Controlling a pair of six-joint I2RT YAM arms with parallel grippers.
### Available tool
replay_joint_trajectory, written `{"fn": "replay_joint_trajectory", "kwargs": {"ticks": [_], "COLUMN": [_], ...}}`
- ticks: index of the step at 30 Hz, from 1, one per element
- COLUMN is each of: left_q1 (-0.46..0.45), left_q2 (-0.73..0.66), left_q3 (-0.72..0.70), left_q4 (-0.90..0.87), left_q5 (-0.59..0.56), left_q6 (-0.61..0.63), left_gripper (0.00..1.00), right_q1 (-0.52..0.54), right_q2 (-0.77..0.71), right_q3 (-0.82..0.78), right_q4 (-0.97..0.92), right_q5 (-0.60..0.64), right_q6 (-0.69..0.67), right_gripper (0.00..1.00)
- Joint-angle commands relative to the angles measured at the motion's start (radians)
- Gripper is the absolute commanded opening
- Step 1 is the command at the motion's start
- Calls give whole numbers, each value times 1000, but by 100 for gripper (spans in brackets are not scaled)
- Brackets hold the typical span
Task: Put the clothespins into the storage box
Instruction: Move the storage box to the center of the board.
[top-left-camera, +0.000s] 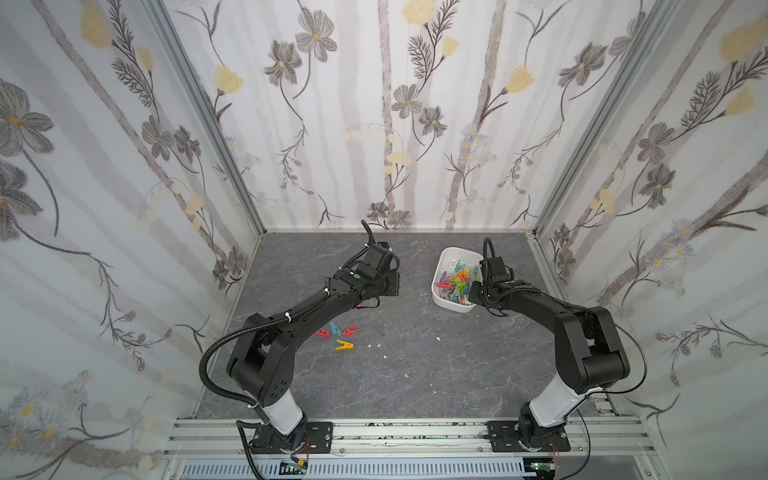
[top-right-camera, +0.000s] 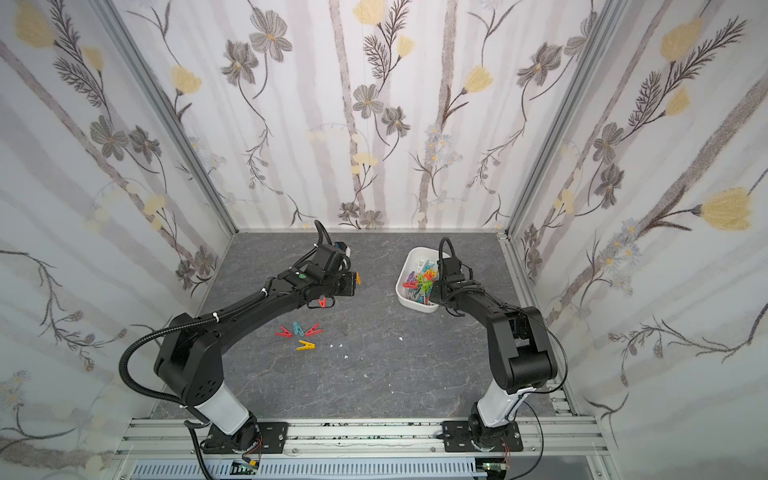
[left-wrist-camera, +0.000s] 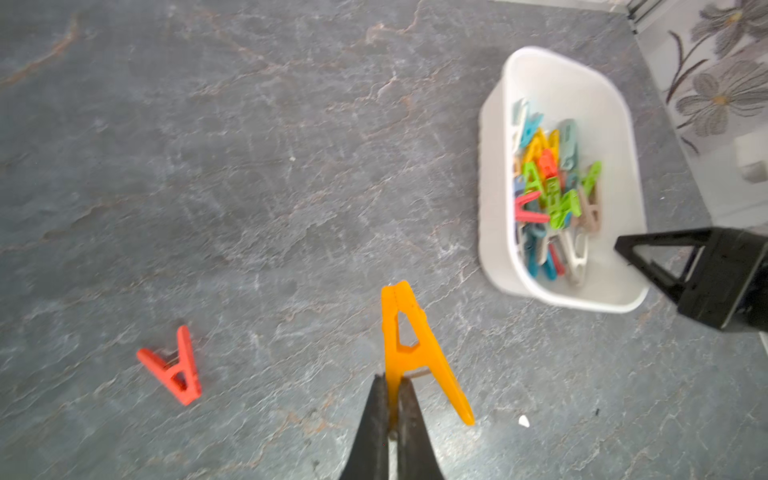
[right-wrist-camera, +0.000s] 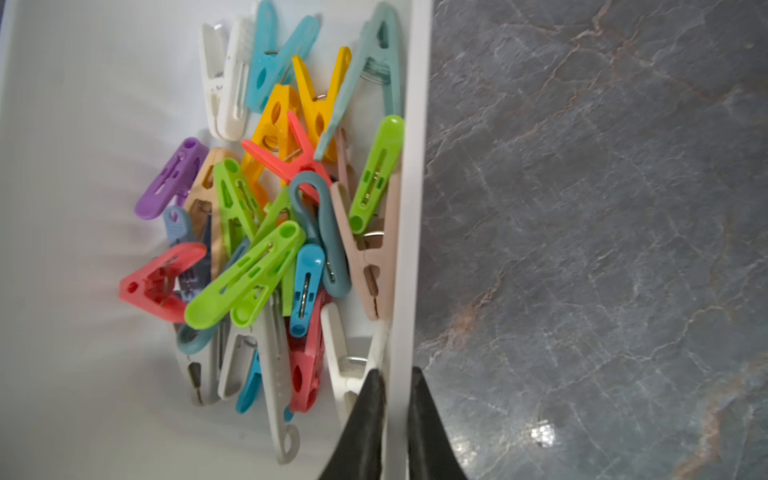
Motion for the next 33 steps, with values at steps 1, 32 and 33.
{"fn": "replay_joint_trajectory", "kwargs": {"ticks": [1,32,33], "left_q1": [-29,231,250], "left_q2": [48,-175,-174], "left_q3": [64,-372,-386], "left_q4": [31,81,94], "left_q5": [23,-30,-26], "left_q6": [-1,-82,-83], "left_gripper": [0,47,50], "right_q1": [70,498,523], "right_q2": [-19,-277,-262], "right_q3": [-31,14,31], "right_q4": [-1,-77,-74], "right_q5": [-3,170,158], "right_q6": [6,-51,-57], "right_gripper": [13,50,50]}}
